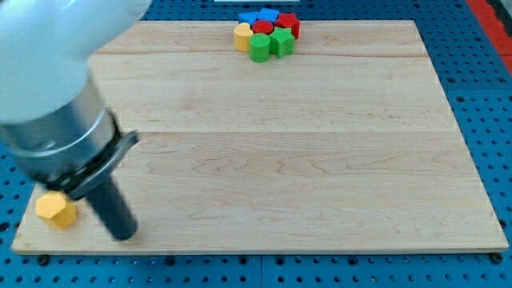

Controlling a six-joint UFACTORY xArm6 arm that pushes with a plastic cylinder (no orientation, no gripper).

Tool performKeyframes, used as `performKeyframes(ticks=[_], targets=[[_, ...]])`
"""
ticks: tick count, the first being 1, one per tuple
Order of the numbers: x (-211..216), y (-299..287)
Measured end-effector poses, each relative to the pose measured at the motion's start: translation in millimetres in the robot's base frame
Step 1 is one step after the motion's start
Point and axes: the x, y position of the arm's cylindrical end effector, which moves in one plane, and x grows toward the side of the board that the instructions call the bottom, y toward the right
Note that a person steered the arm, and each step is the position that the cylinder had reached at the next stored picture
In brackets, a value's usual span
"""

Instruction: Move the hexagon towards the yellow heart

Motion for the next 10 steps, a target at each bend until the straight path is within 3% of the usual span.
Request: performKeyframes(ticks=[2,3,5,8,10], targets=[[6.5,-105.2],[-6.9,-112.3],[-10.9,-49.7],[-82.5,-72.8],[-108.6,-18.3]])
